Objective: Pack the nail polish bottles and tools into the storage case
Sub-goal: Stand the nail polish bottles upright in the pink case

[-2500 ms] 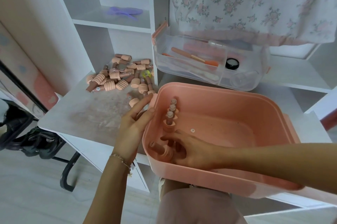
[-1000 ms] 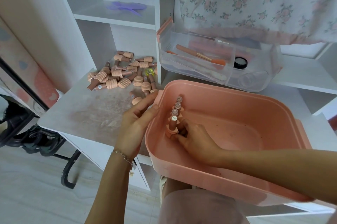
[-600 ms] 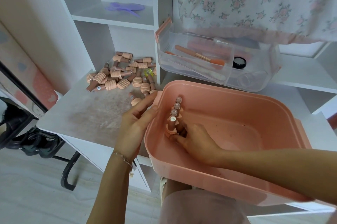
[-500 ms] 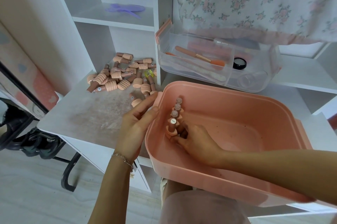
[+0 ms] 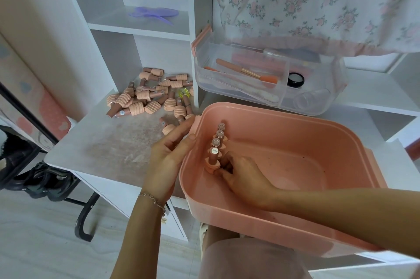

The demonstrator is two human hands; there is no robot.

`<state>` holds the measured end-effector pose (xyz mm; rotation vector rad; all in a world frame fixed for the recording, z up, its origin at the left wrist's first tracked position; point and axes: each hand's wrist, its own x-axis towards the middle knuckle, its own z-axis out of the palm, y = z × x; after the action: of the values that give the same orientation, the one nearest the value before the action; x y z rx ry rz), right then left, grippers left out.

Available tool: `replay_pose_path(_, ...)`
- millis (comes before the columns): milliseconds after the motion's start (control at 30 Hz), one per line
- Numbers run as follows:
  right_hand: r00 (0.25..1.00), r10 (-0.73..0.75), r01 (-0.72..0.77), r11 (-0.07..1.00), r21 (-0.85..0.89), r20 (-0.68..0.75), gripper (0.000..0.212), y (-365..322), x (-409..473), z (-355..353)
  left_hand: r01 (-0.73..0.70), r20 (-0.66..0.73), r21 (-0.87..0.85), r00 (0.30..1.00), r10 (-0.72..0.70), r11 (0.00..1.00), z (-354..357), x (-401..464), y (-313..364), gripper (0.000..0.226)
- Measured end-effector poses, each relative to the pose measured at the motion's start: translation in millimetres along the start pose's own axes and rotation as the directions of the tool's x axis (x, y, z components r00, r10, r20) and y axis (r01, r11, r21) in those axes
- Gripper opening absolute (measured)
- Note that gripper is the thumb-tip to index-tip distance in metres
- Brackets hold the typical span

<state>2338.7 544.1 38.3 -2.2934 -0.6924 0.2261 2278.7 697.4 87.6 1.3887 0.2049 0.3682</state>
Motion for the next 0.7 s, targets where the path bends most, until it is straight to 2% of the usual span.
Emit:
replay_pose_path(133,1.000,0.000,0.000,1.000,0.016,0.009,0.007,-2.2,-0.7,-2.2,0.000,0.003,0.001,1.000,0.000,1.000,-0.1,-0.2,-0.5,0.029)
replay_pose_path(267,0.998,0.035,-0.038,0.997,0.061,0.053,0.021,-9.5,-4.0,-9.1,0.013,0.005,-0.005,1.000,-0.013,1.000,-0.4,-0.4,-1.1,0.029)
replay_pose_path(400,0.991,0.058,-0.057,0.998,-0.008,0.121,0.017,-14.9,-6.5,-29.0,0.021,0.013,-0.016,1.000,-0.021,1.000,-2.5,-1.4,-2.2,0.032)
replay_pose_path(467,0.997,-0.035,0.035,0.999,0.006,0.069,0.013,-20.7,-7.7,-43.4,0.022,0.022,-0.007,1.000,-0.022,1.000,-3.5,-1.7,-3.2,0.034)
replay_pose_path(533,0.980,-0.194,0.194,0.981,0.001,-0.037,0.004,-32.3,-5.5,-56.7,0.024,0.025,0.001,0.999,-0.024,1.000,-4.7,-1.0,-3.8,0.033)
replay_pose_path(633,0.891,-0.425,0.412,0.905,-0.105,-0.159,0.022,-57.2,8.9,-68.2,0.005,0.022,0.040,1.000,-0.006,0.999,-6.6,0.5,-4.4,0.029)
replay_pose_path(700,0.850,-0.508,0.480,0.856,-0.191,-0.139,0.029,-72.3,21.8,-67.6,0.030,-0.040,-0.002,0.999,-0.030,1.000,-9.7,3.6,-8.8,0.025)
